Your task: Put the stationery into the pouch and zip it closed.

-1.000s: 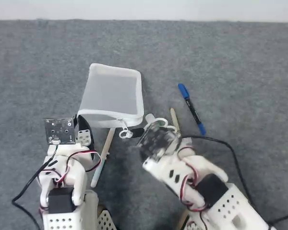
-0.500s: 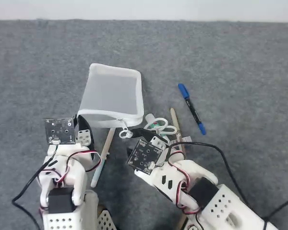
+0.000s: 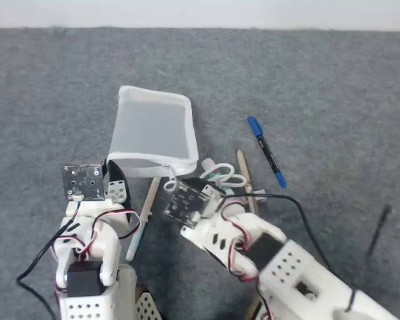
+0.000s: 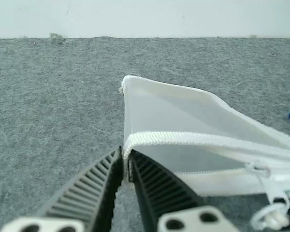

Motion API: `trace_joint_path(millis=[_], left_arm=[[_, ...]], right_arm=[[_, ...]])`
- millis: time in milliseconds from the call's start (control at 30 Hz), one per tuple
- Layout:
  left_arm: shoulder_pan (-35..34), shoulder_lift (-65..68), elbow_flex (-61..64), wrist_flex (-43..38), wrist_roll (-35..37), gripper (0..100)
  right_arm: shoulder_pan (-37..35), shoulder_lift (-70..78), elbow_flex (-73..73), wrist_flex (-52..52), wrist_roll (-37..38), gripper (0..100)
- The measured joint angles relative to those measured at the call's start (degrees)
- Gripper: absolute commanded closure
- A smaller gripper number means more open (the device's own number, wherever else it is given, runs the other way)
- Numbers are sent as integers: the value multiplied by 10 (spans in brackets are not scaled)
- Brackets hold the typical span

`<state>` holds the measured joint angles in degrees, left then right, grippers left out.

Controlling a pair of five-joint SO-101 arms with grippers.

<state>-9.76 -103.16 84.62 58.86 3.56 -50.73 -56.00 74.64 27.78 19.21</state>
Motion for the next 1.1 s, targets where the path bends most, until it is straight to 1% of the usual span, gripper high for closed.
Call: trace_joint_path(millis=[100, 200, 367, 433, 533, 600, 667, 767, 967, 1100], left_arm=[[0, 0, 0, 0, 0, 983], [0, 0, 0, 0, 0, 983], [0, 0, 0, 0, 0, 983], [0, 0, 0, 0, 0, 983], [0, 0, 0, 0, 0, 983], [0, 0, 0, 0, 0, 983], [0, 0, 0, 0, 0, 983], [0, 0, 0, 0, 0, 983], [1, 0, 0, 0, 0, 983], [1, 0, 0, 0, 0, 983]], right_arm=[[0, 60, -19, -16, 0, 814], [15, 103, -31, -40, 0, 815], [42, 127, -32, -83, 0, 821], [42, 127, -32, -95, 0, 876], [43, 127, -32, -107, -12, 998], [44, 127, -32, -113, -19, 981], [49, 127, -33, -113, -22, 993], [76, 127, -49, -105, -25, 991], [107, 125, -80, -42, -28, 991], [121, 85, -80, -6, -28, 991]])
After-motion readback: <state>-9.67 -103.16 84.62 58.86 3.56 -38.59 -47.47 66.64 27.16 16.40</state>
